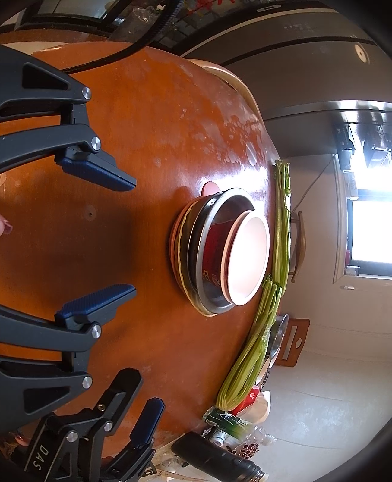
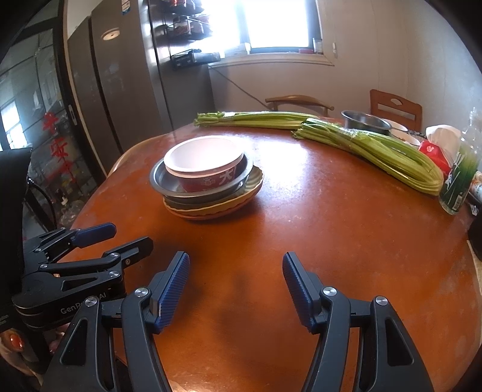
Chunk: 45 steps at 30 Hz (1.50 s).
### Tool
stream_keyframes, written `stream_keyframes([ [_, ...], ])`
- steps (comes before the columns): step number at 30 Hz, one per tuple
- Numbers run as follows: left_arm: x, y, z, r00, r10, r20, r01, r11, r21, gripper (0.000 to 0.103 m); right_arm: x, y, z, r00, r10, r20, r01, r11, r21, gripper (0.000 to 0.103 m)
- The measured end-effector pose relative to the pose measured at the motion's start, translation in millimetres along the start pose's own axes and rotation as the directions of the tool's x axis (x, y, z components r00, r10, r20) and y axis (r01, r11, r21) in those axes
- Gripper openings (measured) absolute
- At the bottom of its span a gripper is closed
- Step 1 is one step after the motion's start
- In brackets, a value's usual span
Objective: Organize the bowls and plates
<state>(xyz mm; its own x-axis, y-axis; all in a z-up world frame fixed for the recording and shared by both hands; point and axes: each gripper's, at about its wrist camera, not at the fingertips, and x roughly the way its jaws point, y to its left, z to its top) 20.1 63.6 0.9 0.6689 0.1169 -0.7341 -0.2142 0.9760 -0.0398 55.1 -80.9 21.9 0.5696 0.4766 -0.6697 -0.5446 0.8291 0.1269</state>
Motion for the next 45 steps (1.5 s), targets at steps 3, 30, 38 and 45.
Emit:
stream_keyframes([
  [3,1.6,-0.8,-1.4,1.000,0.011,-0.006,-0.011,1.000,0.007,0.064,1.0,-0.9,-0.8,1.000,0.001,-0.005,-0.001,1.000,-0.001,0.066],
  [30,2.2,-0.8,-6.4,1.000,0.030,-0.008,-0.030,0.999,0.024,0.064,2.3,3.2,-6.5,0.999,0.025,-0.026,-0.024,1.000,0.005,0.066],
  [38,3.5,-1.8,-6.6,0.999,0.036,-0.009,-0.036,0.999,0.032,0.064,2.6,0.6,-6.3,1.000,0.019,-0.024,-0.019,1.000,0.010,0.066],
  [45,3.4,-3.3,-7.0,0.999,0.037,-0.010,-0.037,0.999,0.036,0.064,-0.3,0.1,-7.8,1.000,0.011,-0.020,-0.011,1.000,0.014,0.066],
])
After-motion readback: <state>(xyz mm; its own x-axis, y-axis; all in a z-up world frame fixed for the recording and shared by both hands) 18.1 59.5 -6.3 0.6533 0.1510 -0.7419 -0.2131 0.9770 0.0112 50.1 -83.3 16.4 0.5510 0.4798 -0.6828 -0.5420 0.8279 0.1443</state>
